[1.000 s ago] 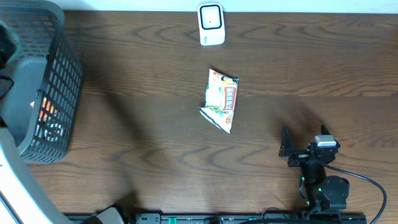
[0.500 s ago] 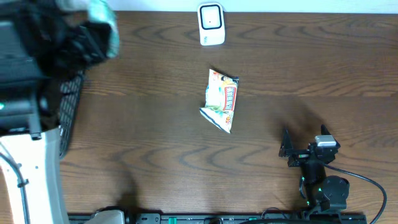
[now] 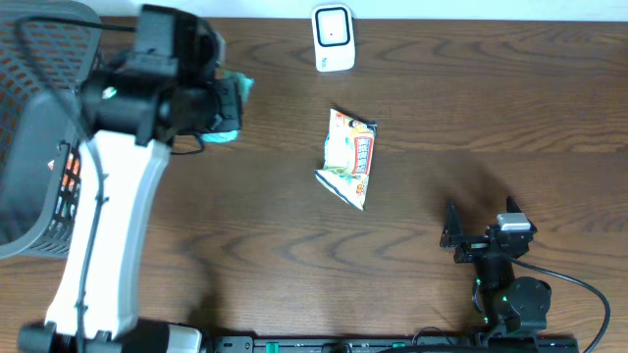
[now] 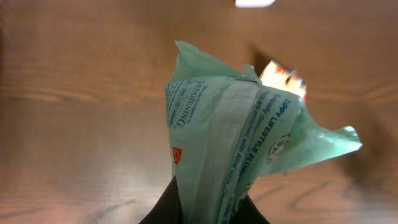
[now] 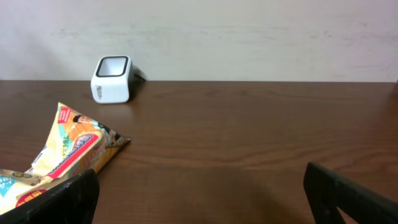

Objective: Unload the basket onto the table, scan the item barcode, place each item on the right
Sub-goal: 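Carry the green packet toward the scanner and release it on the table, then move the left gripper back over the grey basket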

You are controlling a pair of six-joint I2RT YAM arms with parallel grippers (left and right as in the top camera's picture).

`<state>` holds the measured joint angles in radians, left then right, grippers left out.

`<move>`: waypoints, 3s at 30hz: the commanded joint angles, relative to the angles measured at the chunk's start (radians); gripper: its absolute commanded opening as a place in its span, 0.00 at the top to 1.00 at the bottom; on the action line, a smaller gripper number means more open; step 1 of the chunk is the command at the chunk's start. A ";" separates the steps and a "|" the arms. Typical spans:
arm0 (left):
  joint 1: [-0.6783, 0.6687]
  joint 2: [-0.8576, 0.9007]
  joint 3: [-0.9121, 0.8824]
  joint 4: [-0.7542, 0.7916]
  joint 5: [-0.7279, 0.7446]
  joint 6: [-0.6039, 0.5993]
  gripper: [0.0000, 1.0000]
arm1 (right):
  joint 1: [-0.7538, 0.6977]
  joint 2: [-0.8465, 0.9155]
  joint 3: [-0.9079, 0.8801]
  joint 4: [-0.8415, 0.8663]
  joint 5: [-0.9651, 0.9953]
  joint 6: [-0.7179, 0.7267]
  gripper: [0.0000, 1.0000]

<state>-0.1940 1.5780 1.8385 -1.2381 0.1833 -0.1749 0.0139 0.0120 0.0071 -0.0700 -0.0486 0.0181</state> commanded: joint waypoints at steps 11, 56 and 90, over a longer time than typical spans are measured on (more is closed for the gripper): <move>-0.157 0.267 0.006 -0.037 -0.019 0.025 0.92 | -0.008 -0.006 -0.001 -0.005 0.005 0.011 0.01; -0.142 0.349 0.174 -0.061 -0.014 0.000 0.21 | -0.008 -0.006 -0.001 -0.005 0.005 0.011 0.01; 0.723 -0.073 0.240 0.314 -0.021 -0.113 0.04 | -0.008 -0.006 -0.001 -0.005 0.005 0.011 0.01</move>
<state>0.4755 1.4940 2.0670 -0.9421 0.1726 -0.2810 0.0139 0.0120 0.0071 -0.0700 -0.0483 0.0181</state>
